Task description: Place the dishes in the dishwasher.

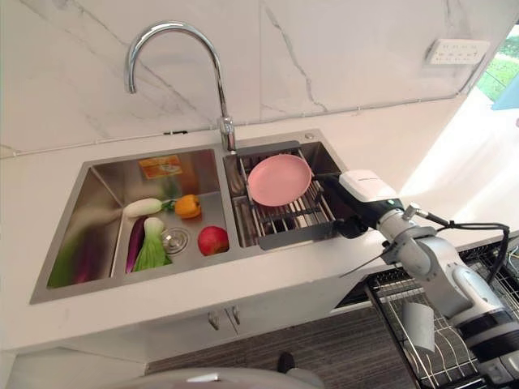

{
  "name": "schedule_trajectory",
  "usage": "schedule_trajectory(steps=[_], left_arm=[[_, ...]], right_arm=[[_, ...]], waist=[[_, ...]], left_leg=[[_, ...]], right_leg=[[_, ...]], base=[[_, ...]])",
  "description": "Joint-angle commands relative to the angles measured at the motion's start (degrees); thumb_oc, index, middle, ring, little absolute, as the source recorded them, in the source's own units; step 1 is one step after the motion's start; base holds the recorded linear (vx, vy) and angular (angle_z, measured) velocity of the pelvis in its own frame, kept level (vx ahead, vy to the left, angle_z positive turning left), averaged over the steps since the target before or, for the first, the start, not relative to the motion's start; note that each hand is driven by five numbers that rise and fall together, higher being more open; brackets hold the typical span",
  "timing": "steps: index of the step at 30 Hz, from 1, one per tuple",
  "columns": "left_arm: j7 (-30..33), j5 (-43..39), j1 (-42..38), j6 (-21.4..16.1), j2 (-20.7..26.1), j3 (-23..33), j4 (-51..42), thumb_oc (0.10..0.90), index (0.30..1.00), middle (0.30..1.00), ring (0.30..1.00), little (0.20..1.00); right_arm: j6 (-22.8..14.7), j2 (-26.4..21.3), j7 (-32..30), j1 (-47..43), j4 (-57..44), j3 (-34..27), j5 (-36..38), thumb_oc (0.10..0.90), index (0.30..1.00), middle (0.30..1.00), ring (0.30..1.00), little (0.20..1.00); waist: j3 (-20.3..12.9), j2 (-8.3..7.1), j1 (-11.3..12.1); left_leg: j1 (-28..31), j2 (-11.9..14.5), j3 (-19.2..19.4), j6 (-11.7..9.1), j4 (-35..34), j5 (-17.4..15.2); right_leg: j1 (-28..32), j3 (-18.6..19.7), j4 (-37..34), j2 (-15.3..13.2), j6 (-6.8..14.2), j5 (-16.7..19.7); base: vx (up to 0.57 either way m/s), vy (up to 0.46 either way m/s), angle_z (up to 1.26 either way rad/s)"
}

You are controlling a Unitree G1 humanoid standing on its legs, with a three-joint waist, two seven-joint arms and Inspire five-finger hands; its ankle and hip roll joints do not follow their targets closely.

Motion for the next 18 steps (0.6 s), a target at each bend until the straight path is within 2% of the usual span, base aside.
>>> schedule_trajectory(steps=[1, 7, 18], left_arm=[[0.55, -0.11, -2.98, -0.72, 2.54, -2.67, 3.46, 0.800, 0.900, 0.900, 0.900, 0.900], [0.67, -0.54, -2.76, -0.83, 2.32, -3.15, 3.71, 0.800, 0.900, 0.900, 0.900, 0.900], [0.41, -0.34, -1.87, -0.74, 2.42, -3.02, 4.65, 0.800, 0.900, 0.900, 0.900, 0.900]], right_arm=[[-1.61, -0.93, -4.97, -10.23, -0.61, -1.43, -2.52, 0.800, 0.900, 0.900, 0.900, 0.900], [-1.16, -0.48, -6.14, -12.18, 2.07, -0.19, -3.69, 0.800, 0.900, 0.900, 0.900, 0.900], [-0.47, 0.88, -7.82, -13.76, 10.56, 4.81, -10.07, 0.800, 0.900, 0.900, 0.900, 0.900]], waist=[[-1.67, -3.25, 2.41], [-1.64, -3.50, 3.35], [-1.34, -3.79, 5.29]], left_leg=[[-5.07, -2.81, -3.00, -0.94, 0.02, 3.57], [-5.27, -2.93, -3.96, -1.10, 0.02, 3.79], [-5.69, -3.18, -5.96, -1.17, 0.02, 4.05]], right_leg=[[6.08, -0.03, 1.09, -2.15, 5.21, -7.77], [6.45, -1.20, 1.13, -2.39, 5.16, -7.91], [6.99, -3.53, 1.44, -2.53, 4.92, -8.42]], base=[[0.00, -0.002, 0.08], [-0.01, -0.001, 0.15], [-0.01, -0.002, 0.11]])
